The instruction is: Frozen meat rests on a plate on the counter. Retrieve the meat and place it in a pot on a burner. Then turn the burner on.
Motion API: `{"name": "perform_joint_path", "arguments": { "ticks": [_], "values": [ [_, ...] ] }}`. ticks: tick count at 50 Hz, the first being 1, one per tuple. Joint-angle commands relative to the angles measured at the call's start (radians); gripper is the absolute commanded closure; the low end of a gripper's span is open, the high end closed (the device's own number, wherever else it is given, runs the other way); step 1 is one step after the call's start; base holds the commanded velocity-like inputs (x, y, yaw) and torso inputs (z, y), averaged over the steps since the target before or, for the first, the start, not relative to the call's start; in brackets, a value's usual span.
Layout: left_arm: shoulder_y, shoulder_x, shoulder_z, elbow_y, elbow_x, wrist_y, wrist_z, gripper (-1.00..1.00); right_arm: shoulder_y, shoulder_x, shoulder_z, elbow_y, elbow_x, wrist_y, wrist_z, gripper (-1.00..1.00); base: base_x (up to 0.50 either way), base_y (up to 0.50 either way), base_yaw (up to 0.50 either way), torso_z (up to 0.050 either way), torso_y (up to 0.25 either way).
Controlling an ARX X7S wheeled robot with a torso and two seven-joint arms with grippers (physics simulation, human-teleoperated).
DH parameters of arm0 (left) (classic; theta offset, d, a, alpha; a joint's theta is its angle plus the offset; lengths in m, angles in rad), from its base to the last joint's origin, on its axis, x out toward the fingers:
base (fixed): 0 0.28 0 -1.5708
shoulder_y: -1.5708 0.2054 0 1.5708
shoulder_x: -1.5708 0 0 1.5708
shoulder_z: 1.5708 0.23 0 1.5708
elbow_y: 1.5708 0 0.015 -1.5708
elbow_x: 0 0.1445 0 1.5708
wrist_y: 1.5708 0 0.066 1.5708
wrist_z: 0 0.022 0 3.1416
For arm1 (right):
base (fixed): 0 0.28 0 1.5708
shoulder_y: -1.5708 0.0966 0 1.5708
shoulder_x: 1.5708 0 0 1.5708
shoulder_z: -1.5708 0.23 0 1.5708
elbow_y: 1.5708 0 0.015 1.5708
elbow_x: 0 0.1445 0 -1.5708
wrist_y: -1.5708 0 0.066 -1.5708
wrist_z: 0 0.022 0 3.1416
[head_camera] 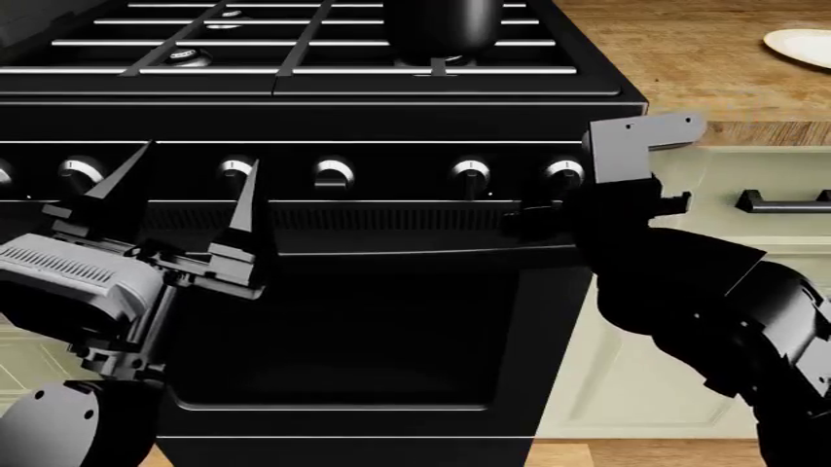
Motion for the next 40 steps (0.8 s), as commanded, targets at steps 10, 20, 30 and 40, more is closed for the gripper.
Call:
{"name": "perform_joint_path", "arguments": {
  "ticks": [10,20,30,40],
  "values": [
    [0.001,-0.003,0.002,0.000,-0.002,0.002,-0.002,-1.00,0.002,0.005,-0.005,0.004,-0.019,0.001,-0.005,1.00,0.00,0.00,0.00,0.000,0.000],
    [0.001,-0.004,0.005,-0.002,0.000,0.004,-0.003,-1.00,0.005,0.010,-0.010,-0.006,-0.022,0.006,-0.007,1.00,0.00,0.00,0.00,0.000,0.000],
    [0.000,-0.005,0.005,-0.002,-0.002,0.004,-0.005,-1.00,0.030,0.025,-0.047,-0.042,-0.046,0.046,-0.008,1.00,0.00,0.00,0.00,0.000,0.000],
    [-0.001,-0.005,0.007,-0.006,-0.004,0.006,-0.005,-1.00,0.051,0.027,-0.088,-0.049,-0.050,0.091,-0.044,1.00,-0.01,0.00,0.00,0.000,0.005]
  ]
}}
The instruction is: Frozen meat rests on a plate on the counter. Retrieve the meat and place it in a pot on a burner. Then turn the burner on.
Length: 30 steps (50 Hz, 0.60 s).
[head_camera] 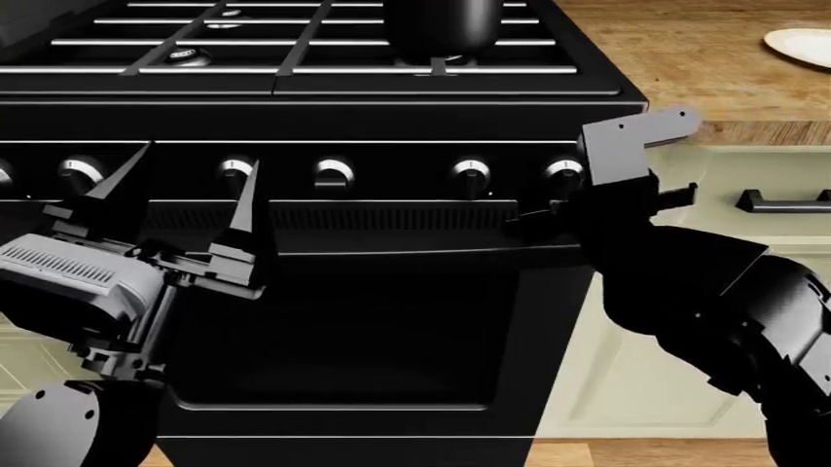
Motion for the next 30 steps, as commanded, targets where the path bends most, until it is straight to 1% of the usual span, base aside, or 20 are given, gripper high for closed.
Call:
{"name": "perform_joint_path", "arguments": {
  "ticks": [1,30],
  "values": [
    [-0.001,-0.001,0.001,-0.003,-0.002,0.002,0.000,-1.00,0.023,0.007,-0.049,-0.033,0.004,0.044,-0.028,1.00,-0.01,0.00,0.00,0.000,0.000],
    [-0.001,-0.002,0.006,-0.011,-0.005,0.007,-0.001,-1.00,0.081,0.001,-0.128,-0.004,-0.018,0.128,-0.104,1.00,0.00,0.00,0.00,0.000,0.001]
  ]
}}
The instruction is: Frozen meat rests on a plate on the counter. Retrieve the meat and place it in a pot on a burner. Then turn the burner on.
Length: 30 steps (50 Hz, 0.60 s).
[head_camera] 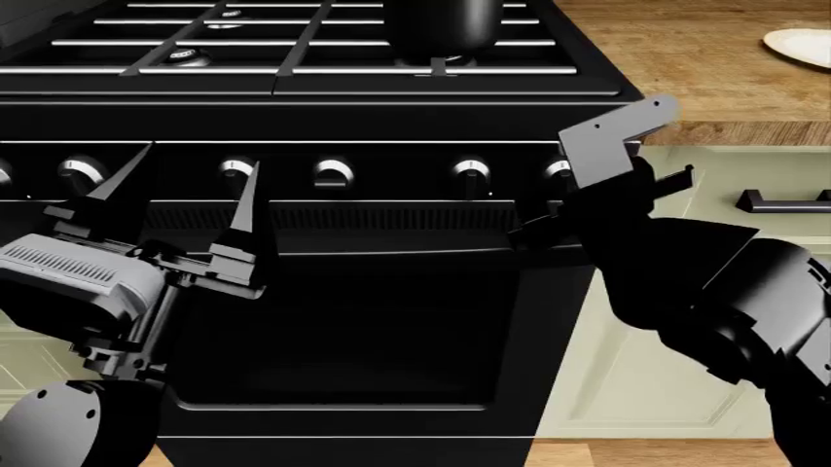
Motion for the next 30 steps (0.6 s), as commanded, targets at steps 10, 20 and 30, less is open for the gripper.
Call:
{"name": "perform_joint_path", "arguments": {
  "ticks": [10,20,30],
  "values": [
    [-0.001,-0.001,0.001,-0.008,-0.003,0.004,-0.001,-1.00,0.024,-0.015,-0.072,0.028,0.058,0.025,-0.056,1.00,0.00,0.00,0.00,0.000,0.000],
    [0.000,-0.002,0.001,-0.008,-0.007,0.005,0.000,-1.00,0.039,-0.016,-0.094,0.020,0.044,0.043,-0.063,1.00,0.01,0.00,0.00,0.000,0.000],
    [0.001,-0.005,0.002,-0.002,-0.009,0.005,-0.003,-1.00,0.049,-0.008,-0.106,-0.010,0.043,0.065,-0.056,1.00,0.00,0.00,0.00,0.000,0.000]
  ]
}}
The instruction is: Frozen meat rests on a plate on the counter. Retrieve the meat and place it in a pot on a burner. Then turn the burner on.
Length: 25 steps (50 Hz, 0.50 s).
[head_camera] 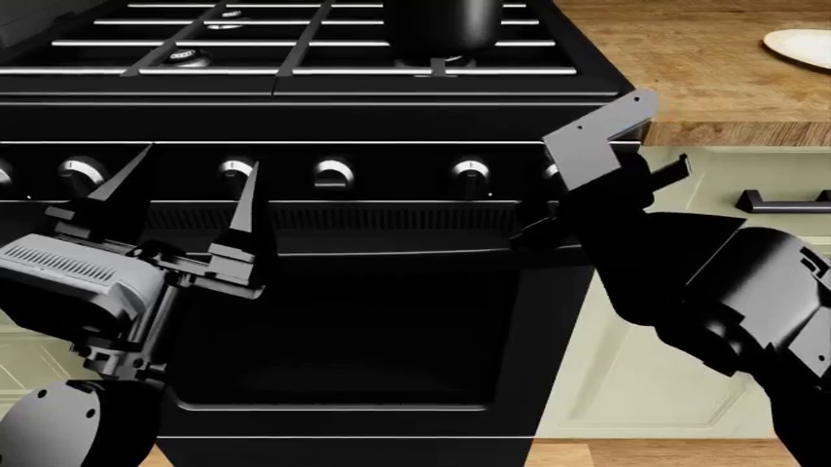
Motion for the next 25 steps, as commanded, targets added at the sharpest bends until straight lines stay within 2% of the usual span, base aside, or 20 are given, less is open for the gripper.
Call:
{"name": "perform_joint_path", "arguments": {
  "ticks": [1,25],
  "values": [
    [0.001,-0.002,0.001,0.004,-0.002,0.000,-0.003,-1.00,-0.004,-0.004,-0.039,-0.011,0.089,0.002,-0.024,1.00,0.00,0.00,0.00,0.000,0.000],
    [0.003,-0.005,0.006,0.004,-0.001,0.004,-0.003,-1.00,0.001,0.004,-0.053,-0.031,0.091,0.029,-0.015,1.00,-0.01,0.00,0.00,0.000,0.001]
  ]
}}
